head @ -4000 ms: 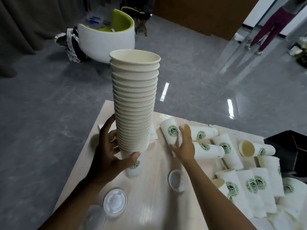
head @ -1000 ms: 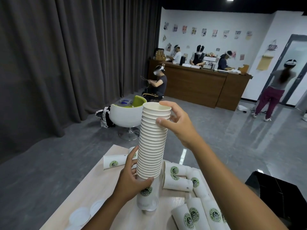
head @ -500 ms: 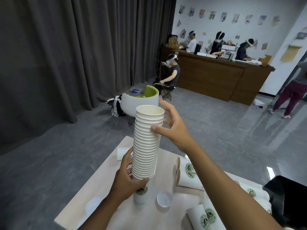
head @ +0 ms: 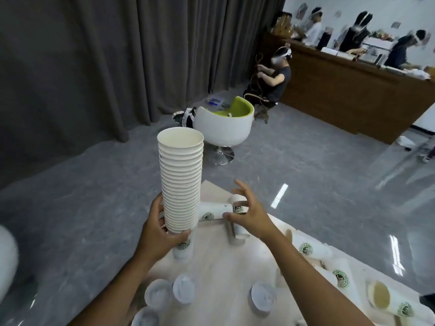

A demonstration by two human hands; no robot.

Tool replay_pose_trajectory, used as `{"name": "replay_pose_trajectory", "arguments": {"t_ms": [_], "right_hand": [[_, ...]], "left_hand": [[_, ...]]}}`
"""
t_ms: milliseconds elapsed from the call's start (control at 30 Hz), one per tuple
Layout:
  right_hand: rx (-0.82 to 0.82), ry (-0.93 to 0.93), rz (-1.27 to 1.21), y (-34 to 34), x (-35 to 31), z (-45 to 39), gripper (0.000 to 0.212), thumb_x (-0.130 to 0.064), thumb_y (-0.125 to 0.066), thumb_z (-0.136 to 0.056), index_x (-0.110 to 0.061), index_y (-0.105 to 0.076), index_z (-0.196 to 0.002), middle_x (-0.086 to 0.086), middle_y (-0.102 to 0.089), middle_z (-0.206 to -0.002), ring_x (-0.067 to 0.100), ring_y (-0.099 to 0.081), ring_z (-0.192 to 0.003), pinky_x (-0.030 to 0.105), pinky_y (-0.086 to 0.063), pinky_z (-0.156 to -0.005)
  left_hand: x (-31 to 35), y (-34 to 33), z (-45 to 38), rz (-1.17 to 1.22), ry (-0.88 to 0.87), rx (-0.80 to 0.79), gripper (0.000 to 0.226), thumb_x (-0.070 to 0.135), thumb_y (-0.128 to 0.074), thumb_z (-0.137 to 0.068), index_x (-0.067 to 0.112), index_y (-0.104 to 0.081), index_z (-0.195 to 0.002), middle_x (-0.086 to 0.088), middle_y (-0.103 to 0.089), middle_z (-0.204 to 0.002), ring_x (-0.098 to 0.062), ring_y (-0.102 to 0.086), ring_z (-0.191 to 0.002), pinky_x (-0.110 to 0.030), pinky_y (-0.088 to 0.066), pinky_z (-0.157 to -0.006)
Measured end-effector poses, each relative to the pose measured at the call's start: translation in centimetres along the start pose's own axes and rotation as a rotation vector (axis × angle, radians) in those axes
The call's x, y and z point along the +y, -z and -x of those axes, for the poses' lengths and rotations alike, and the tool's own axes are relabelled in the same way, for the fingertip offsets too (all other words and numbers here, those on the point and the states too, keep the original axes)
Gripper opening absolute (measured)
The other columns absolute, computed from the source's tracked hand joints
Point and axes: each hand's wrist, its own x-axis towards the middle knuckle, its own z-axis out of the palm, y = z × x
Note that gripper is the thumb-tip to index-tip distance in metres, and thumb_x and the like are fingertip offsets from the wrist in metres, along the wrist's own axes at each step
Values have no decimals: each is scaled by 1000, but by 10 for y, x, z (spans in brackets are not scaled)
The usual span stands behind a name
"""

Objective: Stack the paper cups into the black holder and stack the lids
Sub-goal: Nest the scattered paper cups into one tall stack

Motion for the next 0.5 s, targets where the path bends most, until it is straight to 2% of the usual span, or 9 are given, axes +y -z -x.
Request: {"name": "replay_pose_trajectory", "arguments": {"t_ms": [67, 133, 233, 267, 333, 400, 500], "right_hand": [[-31, -33, 28, -14, 16, -20, 100, -34, -92, -70, -57, -34, -148, -20, -51, -140, 18, -56, -121, 38, -56, -97], [-48, -54, 75, -25, 31, -40, 99, -42, -90, -64, -59, -35, -145, -21, -50, -140, 9, -53, -122, 35, -52, -99], [-84, -55, 144, -41, 53, -67, 97, -25, -92, -71, -51, -37, -146, -34, -44, -141, -15, -42, -124, 37, -43, -106], [-88, -49, 180, -46, 60, -75, 97, -27, -92, -70, -51, -38, -147, -38, -42, -142, -15, -40, -127, 39, -41, -110], [-94, -29, 233, -54, 75, -93, 98, -40, -89, -65, -59, -36, -145, -35, -42, -147, -1, -40, -138, 44, -37, -116], [-122, -34, 279, -61, 88, -108, 95, -50, -82, -63, -67, -32, -142, -28, -41, -151, 12, -40, -141, 41, -34, -118], [-169, -31, 337, -69, 100, -130, 95, -43, -82, -65, -63, -31, -143, -20, -42, -152, 16, -39, -141, 42, -31, -119]], "left_hand": [[-9, 10, -20, -31, 5, -2, 114, 19, -101, -52, 68, -39, -134, 26, -60, -136, 3, -64, -118, -23, -61, -88], [-18, 18, -39, -47, 7, 4, 116, 5, -99, -59, 56, -38, -143, 24, -60, -137, 3, -64, -118, -24, -60, -91], [-28, 26, -66, -72, 10, 31, 115, 0, -96, -62, 49, -37, -147, 31, -60, -132, 6, -64, -116, -26, -59, -91], [-32, 29, -74, -84, 11, 34, 114, 0, -96, -62, 51, -38, -146, 35, -59, -130, 8, -63, -115, -25, -59, -90], [-39, 36, -90, -98, 16, 29, 115, 0, -97, -63, 56, -37, -144, 38, -58, -128, 8, -62, -115, -26, -59, -90], [-46, 42, -104, -96, 23, 27, 117, 2, -98, -61, 60, -37, -142, 27, -59, -133, 1, -63, -119, -31, -59, -92], [-54, 48, -119, -97, 37, 14, 122, 8, -101, -57, 73, -34, -135, 16, -56, -138, -3, -63, -119, -33, -60, -93]]}}
